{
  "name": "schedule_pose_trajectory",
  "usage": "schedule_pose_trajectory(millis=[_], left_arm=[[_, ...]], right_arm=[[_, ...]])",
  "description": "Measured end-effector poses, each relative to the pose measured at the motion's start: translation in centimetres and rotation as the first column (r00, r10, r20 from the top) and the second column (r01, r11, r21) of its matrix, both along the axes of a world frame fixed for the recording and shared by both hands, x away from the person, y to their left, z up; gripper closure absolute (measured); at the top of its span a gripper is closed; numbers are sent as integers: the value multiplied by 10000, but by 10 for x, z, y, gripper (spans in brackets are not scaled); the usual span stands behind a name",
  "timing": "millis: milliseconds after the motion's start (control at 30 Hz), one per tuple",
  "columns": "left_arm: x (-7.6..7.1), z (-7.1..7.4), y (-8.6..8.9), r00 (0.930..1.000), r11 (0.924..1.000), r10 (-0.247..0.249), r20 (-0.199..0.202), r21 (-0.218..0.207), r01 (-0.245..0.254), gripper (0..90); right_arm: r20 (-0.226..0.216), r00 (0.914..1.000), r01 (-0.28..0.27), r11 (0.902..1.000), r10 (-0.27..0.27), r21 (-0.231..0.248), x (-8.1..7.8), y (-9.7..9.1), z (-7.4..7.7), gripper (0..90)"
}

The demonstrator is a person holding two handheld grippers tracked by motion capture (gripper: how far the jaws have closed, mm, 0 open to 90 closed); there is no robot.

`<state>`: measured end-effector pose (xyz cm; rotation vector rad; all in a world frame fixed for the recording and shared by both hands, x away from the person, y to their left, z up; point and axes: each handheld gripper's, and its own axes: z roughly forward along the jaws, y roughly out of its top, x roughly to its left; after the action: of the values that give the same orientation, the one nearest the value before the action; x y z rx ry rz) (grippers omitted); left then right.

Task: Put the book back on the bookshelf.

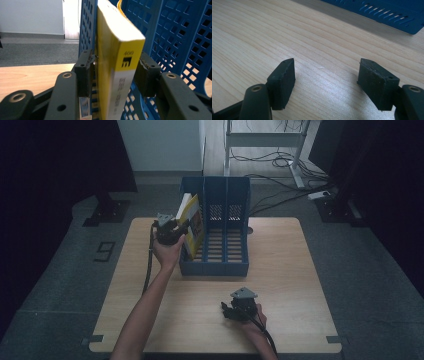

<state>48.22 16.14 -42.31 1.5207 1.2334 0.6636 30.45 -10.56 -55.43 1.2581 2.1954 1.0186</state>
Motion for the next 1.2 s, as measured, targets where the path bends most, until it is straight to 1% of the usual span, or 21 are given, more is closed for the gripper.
schedule_pose_trajectory(millis=[133, 200, 267, 333, 433, 500, 600, 700, 867, 1000, 1133, 1200], left_arm=[[-5, 2, 4, 10000, 10000, -38, 24, -43, 38, 526], [-6, 1, 4, 10000, 10000, -26, -73, -1, 26, 521], [-6, 0, 3, 9999, 9999, -5, -159, 126, 7, 521], [-6, -1, 2, 9998, 9999, -83, -174, 107, 85, 517], [-9, 0, 1, 9996, 9995, -251, -112, 169, 252, 506], [-12, 1, 2, 9995, 9993, -307, 19, 192, 306, 487], [-17, 1, 4, 9989, 9989, -454, 87, 103, 453, 453], [-22, 1, 9, 9979, 9979, -645, 37, -36, 645, 443], [-32, 1, 16, 9945, 9944, -1044, -65, -157, 1043, 438], [-41, -1, 20, 9892, 9892, -1444, -235, -294, 1437, 437], [-51, -5, 25, 9860, 9856, -1648, -265, -432, 1636, 435], [-57, -6, 26, 9833, 9832, -1794, -320, -394, 1781, 435]], right_arm=[[0, 10000, 1, 10000, -1, -3, 0, 0, 0, 293], [-10, 10000, -6, 10000, 6, -15, 0, 0, 0, 293], [-8, 10000, -3, 10000, 3, -16, 0, 0, 0, 293], [2, 10000, 9, 10000, -9, -5, 0, 0, 0, 292], [-10, 10000, 4, 10000, -4, -18, 0, 0, 0, 292], [-19, 10000, 1, 10000, -1, -18, 0, 0, 0, 292], [-13, 10000, 6, 10000, -6, -16, 0, 0, 0, 292], [-13, 10000, 25, 10000, -25, -16, 0, 0, 0, 292], [-29, 10000, 74, 10000, -74, -3, 0, 1, 0, 293], [-29, 10000, 74, 10000, -74, -2, 0, 1, 0, 293], [-29, 10000, 68, 10000, -68, 0, 0, 1, 0, 292], [-30, 10000, 67, 10000, -67, 0, 0, 1, 0, 293]])
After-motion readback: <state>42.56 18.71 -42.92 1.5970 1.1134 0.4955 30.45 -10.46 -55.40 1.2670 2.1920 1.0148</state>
